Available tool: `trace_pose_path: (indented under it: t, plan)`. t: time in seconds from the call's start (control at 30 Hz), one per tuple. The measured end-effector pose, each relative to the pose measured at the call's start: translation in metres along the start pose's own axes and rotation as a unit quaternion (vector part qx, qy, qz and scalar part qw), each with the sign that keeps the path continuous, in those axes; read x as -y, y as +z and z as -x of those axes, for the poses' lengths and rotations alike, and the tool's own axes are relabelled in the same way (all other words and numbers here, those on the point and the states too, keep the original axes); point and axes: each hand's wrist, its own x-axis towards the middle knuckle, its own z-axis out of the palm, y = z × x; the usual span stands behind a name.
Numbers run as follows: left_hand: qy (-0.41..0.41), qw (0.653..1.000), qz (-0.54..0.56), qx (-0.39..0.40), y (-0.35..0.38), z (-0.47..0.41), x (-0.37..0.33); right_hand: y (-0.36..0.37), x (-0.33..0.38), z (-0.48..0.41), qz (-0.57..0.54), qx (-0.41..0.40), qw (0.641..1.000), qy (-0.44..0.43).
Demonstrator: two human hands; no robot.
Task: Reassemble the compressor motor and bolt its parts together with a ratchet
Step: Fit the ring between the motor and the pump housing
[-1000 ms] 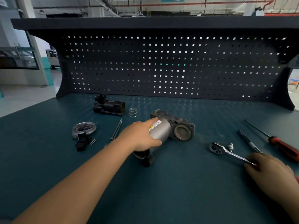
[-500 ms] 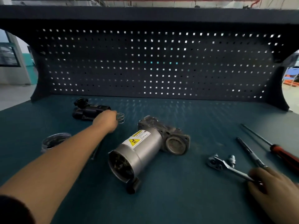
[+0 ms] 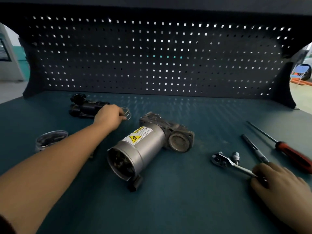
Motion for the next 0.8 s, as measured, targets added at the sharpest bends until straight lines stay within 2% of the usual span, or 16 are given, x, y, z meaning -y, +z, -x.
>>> trace_pose_path:
  t: [0.13, 0.27, 0.43, 0.6, 0.63, 0.67, 0.7, 0.77, 0.8]
  plan:
    - [0.051, 0.993, 0.074, -0.082, -0.024, 0.028, -0.018, 0.001, 0.000, 0.001, 0.036, -0.008, 0.999, 0.021]
    - [0.106, 0.971, 0.170, -0.133, -0.056, 0.063, -0.043, 0.001, 0.003, 0.000, 0.044, -0.010, 0.998, 0.032]
    - [0.173, 0.961, 0.192, -0.096, -0.088, 0.125, -0.081, 0.001, 0.007, 0.002, 0.037, -0.006, 0.998, 0.045]
    - [0.199, 0.949, 0.205, -0.131, -0.075, 0.183, -0.096, -0.007, 0.019, 0.008, 0.045, 0.011, 0.997, 0.055]
    - [0.199, 0.949, 0.202, -0.141, -0.069, 0.190, -0.098, -0.011, 0.028, 0.008, 0.018, -0.009, 0.999, 0.033]
    - [0.202, 0.947, 0.199, -0.150, -0.063, 0.196, -0.100, -0.016, 0.039, 0.008, -0.071, -0.033, 0.997, 0.001]
    - [0.208, 0.946, 0.193, -0.160, -0.057, 0.201, -0.103, -0.023, 0.052, 0.008, -0.212, -0.028, 0.976, -0.029]
    - [0.221, 0.943, 0.155, -0.193, -0.047, 0.204, -0.110, -0.040, 0.084, 0.009, -0.476, 0.087, 0.872, -0.069]
    - [0.224, 0.945, 0.126, -0.201, -0.043, 0.204, -0.112, -0.043, 0.096, 0.009, -0.525, 0.124, 0.836, -0.101]
